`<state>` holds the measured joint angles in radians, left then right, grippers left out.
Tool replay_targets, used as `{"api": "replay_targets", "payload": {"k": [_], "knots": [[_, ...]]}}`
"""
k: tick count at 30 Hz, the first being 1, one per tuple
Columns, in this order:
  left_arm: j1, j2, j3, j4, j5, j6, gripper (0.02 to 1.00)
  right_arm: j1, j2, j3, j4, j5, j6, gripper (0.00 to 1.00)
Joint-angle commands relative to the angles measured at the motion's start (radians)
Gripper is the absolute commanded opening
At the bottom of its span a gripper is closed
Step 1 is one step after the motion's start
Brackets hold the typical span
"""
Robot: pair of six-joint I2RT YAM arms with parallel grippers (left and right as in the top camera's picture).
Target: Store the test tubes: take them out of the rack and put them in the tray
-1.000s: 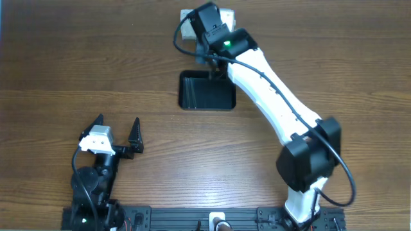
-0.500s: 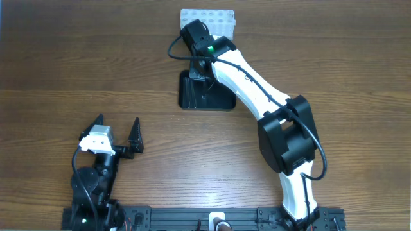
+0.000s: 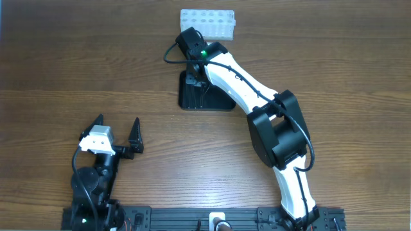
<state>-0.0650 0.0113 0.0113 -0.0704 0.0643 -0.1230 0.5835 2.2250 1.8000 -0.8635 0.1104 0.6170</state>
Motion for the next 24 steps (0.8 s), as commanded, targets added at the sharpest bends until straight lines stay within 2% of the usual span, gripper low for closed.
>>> {"api": "replay_targets", "payload": {"k": [1, 3, 8, 14, 24], "knots": [[0.005, -0.005, -0.005, -0.001, 0.006, 0.014, 1.000, 0.008, -0.055, 0.006, 0.049, 0.035, -0.080, 0.428], [0.005, -0.005, -0.005, -0.001, 0.006, 0.014, 1.000, 0.003, -0.095, 0.006, 0.080, 0.080, -0.128, 0.492], [0.005, -0.005, -0.005, -0.001, 0.006, 0.014, 1.000, -0.052, -0.192, 0.006, 0.253, 0.210, -0.264, 0.549], [0.005, -0.005, -0.005, -0.001, 0.006, 0.014, 1.000, -0.158, -0.164, 0.006, 0.467, 0.209, -0.358, 0.612], [0.005, -0.005, -0.005, -0.001, 0.006, 0.014, 1.000, -0.219, -0.067, 0.006, 0.571, 0.194, -0.414, 0.634]]}}
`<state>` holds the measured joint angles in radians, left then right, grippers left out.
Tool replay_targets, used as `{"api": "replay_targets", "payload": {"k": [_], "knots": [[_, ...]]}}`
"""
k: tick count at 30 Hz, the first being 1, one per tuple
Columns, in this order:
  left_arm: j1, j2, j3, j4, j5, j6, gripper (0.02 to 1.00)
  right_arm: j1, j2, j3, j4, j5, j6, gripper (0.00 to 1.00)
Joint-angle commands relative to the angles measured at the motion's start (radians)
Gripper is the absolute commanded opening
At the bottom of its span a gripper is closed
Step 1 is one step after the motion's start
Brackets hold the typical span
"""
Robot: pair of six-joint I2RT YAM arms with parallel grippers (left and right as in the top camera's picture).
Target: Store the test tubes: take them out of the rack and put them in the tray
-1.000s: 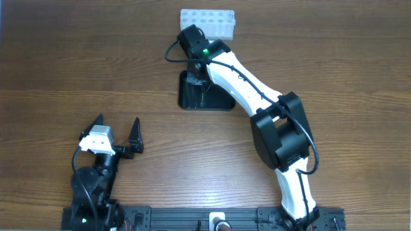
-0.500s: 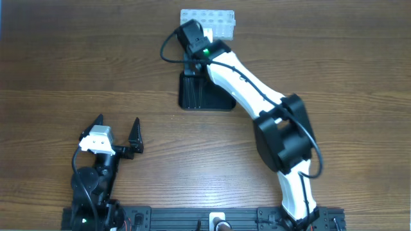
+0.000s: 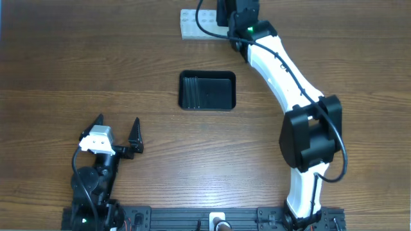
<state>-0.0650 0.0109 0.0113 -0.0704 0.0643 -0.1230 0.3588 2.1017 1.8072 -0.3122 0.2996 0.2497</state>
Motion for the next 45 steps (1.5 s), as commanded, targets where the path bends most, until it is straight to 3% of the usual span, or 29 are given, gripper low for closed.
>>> {"api": "replay_targets", "payload": {"k": [1, 21, 30, 45], "knots": [[0.005, -0.005, -0.005, -0.001, 0.006, 0.014, 1.000, 0.006, 0.071, -0.001, 0.031, 0.005, -0.050, 0.625], [0.005, -0.005, -0.005, -0.001, 0.006, 0.014, 0.998, -0.021, 0.181, -0.001, 0.148, 0.008, -0.091, 0.555], [0.005, -0.005, -0.005, -0.001, 0.006, 0.014, 1.000, -0.024, 0.183, -0.001, 0.166, 0.007, -0.090, 0.336], [0.005, -0.005, -0.005, -0.001, 0.006, 0.014, 1.000, -0.024, 0.190, -0.001, 0.167, -0.007, -0.090, 0.240]]}}
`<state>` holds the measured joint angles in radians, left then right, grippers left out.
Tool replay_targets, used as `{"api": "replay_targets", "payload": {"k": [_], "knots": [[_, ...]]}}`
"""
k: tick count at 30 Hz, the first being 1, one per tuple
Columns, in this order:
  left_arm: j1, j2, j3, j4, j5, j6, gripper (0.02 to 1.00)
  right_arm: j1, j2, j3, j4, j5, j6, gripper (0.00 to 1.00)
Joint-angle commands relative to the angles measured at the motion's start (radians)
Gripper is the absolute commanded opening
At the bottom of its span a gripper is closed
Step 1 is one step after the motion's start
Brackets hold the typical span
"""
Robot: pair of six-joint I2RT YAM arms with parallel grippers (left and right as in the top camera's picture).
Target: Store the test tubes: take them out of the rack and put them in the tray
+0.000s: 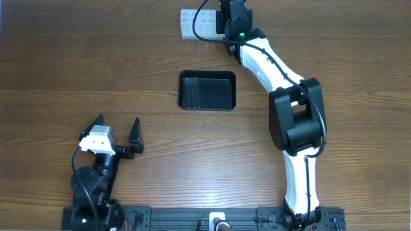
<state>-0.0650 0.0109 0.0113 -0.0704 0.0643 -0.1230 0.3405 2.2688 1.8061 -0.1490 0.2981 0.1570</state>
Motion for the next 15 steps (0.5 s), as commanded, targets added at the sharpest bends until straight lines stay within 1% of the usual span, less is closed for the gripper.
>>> {"api": "replay_targets", "payload": {"k": [1, 8, 15], "knots": [[0.005, -0.005, -0.005, -0.001, 0.006, 0.014, 0.998, -0.006, 0.023, 0.000, 0.004, -0.005, 0.003, 0.233], [0.005, -0.005, -0.005, -0.001, 0.006, 0.014, 1.000, -0.006, 0.023, 0.000, 0.005, -0.017, 0.005, 0.134], [0.005, -0.005, -0.005, -0.001, 0.006, 0.014, 1.000, -0.006, 0.022, 0.000, 0.011, -0.016, 0.007, 0.097]]}}
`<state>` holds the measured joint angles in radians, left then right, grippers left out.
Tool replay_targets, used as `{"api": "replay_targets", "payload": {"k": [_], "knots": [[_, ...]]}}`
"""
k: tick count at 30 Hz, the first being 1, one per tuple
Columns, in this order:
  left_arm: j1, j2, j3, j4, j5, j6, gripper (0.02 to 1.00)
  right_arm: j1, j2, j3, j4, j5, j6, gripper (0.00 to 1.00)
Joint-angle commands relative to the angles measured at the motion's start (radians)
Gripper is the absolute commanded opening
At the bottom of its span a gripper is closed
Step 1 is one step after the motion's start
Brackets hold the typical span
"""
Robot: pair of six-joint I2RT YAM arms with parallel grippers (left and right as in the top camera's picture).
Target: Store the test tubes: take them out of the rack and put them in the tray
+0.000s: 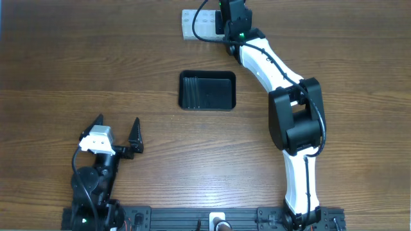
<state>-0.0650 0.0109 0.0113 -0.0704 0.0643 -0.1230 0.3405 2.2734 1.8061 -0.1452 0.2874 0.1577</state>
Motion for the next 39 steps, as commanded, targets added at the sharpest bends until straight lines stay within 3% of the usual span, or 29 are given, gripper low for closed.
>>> {"api": "replay_targets", "payload": {"k": [1, 8, 15, 21, 27, 39], "knots": [[0.005, -0.005, -0.005, -0.001, 0.006, 0.014, 1.000, -0.006, 0.015, 0.000, 0.007, -0.006, 0.006, 0.093], [0.005, -0.005, -0.005, -0.001, 0.006, 0.014, 1.000, 0.000, -0.079, 0.008, 0.003, -0.005, 0.006, 0.091], [0.005, -0.005, -0.005, -0.001, 0.006, 0.014, 1.000, 0.016, -0.356, 0.008, -0.010, -0.002, 0.006, 0.091], [0.005, -0.005, -0.005, -0.001, 0.006, 0.014, 1.000, 0.066, -0.469, 0.008, -0.274, -0.018, 0.131, 0.084], [0.005, -0.005, -0.005, -0.001, 0.006, 0.014, 1.000, 0.160, -0.417, -0.026, -0.583, -0.017, 0.270, 0.073], [0.005, -0.005, -0.005, -0.001, 0.006, 0.014, 1.000, 0.223, -0.215, -0.080, -0.618, -0.021, 0.344, 0.084]]}}
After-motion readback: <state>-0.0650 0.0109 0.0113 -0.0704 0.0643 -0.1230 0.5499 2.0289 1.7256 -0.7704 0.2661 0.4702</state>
